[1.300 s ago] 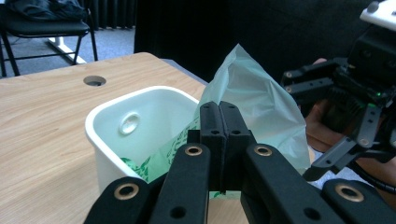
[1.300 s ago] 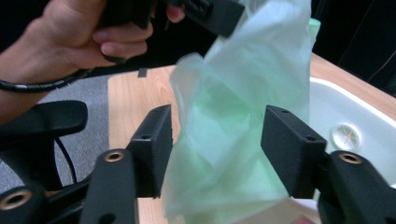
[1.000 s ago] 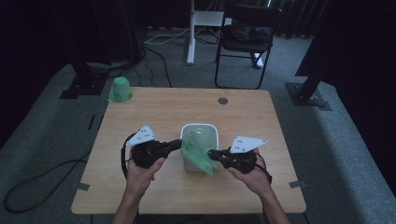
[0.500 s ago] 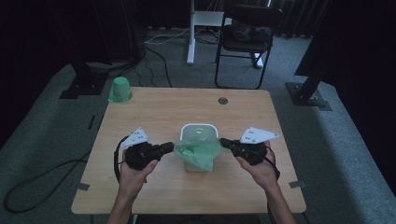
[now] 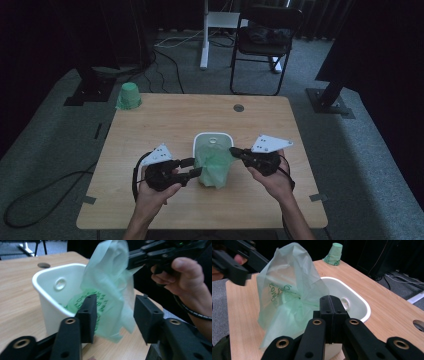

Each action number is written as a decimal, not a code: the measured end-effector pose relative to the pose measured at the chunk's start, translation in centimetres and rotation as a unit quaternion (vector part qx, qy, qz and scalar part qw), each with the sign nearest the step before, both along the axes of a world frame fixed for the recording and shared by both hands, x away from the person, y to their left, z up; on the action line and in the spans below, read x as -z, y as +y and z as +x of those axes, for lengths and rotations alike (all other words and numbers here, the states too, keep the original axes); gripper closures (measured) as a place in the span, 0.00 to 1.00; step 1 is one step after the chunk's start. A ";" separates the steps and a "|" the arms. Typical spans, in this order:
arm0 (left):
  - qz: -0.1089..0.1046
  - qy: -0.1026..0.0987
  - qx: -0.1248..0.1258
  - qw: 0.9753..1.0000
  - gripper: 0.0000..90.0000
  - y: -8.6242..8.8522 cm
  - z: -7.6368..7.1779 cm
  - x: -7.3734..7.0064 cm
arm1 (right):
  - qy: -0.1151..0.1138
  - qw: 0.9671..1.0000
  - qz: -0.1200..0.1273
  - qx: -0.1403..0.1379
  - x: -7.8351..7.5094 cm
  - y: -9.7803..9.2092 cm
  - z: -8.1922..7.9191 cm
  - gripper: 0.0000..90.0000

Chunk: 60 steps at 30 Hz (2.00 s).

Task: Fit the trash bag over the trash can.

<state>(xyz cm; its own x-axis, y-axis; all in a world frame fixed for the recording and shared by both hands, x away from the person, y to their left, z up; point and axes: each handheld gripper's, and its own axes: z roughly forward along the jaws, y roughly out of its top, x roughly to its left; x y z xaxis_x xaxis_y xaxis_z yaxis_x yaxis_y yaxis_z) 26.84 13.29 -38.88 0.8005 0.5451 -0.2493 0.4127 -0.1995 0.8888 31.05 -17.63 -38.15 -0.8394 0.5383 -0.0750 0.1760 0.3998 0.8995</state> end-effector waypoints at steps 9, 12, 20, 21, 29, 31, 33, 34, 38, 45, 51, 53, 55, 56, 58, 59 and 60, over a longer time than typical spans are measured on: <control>0.031 -0.013 -0.023 0.999 0.51 -1.5 -1.2 1.1 | 0.000 1.000 0.003 -0.002 -0.1 0.1 0.1 1.00; 0.058 -0.023 -0.045 0.997 0.46 -2.6 -1.2 2.1 | -0.003 1.000 0.005 -0.002 -0.2 0.2 0.1 1.00; 0.095 -0.050 -0.116 0.987 0.45 -3.3 -1.2 3.4 | -0.005 1.000 0.009 0.002 -0.4 -0.1 0.1 1.00; 0.097 -0.049 -0.119 0.987 0.46 -3.2 -1.2 3.5 | -0.006 1.000 0.009 0.002 -0.5 -0.2 0.1 1.00; 0.094 -0.001 -0.115 0.989 0.83 -2.3 -0.1 4.0 | -0.010 1.000 0.015 0.010 -0.8 -0.7 0.2 1.00; 0.092 0.000 -0.115 0.989 0.93 -2.1 0.0 4.0 | -0.010 1.000 0.015 0.012 -0.8 -0.8 0.2 1.00; 0.089 -0.001 -0.119 0.989 0.99 -1.6 0.0 3.6 | -0.010 1.000 0.016 0.015 -0.8 -1.1 0.3 1.00; 0.086 -0.001 -0.123 0.989 0.99 -1.3 0.1 3.4 | -0.010 1.000 0.016 0.015 -0.8 -1.1 0.3 1.00; 0.077 -0.004 -0.142 0.987 1.00 -0.2 0.3 2.4 | -0.009 1.000 0.017 0.022 -0.8 -1.5 0.3 1.00; 0.079 -0.019 -0.197 0.977 1.00 1.3 1.4 0.8 | -0.008 0.999 0.015 0.035 -0.7 -2.1 0.5 1.00; 0.092 -0.030 -0.214 0.972 1.00 1.5 2.2 0.2 | -0.001 0.999 0.010 0.042 -0.2 -2.5 0.8 1.00; 0.099 -0.033 -0.217 0.970 1.00 1.2 2.6 0.1 | -0.001 0.999 0.004 0.047 0.0 -2.5 0.9 1.00; 0.098 -0.029 -0.218 0.970 0.97 1.1 3.1 0.1 | 0.005 0.999 0.003 0.051 0.2 -2.5 1.2 1.00; 0.098 -0.024 -0.216 0.971 0.97 1.1 3.4 0.2 | 0.005 0.999 0.003 0.051 0.2 -2.5 1.2 1.00; 0.097 -0.018 -0.216 0.971 0.96 1.0 4.0 0.3 | 0.012 0.998 0.001 0.056 0.5 -2.7 1.5 1.00; 0.097 -0.015 -0.215 0.972 0.95 1.0 4.2 0.4 | 0.016 0.998 0.000 0.057 0.7 -2.7 1.6 1.00; 0.096 -0.010 -0.214 0.972 0.94 0.9 4.4 0.5 | 0.018 0.998 -0.001 0.057 0.8 -2.8 1.8 1.00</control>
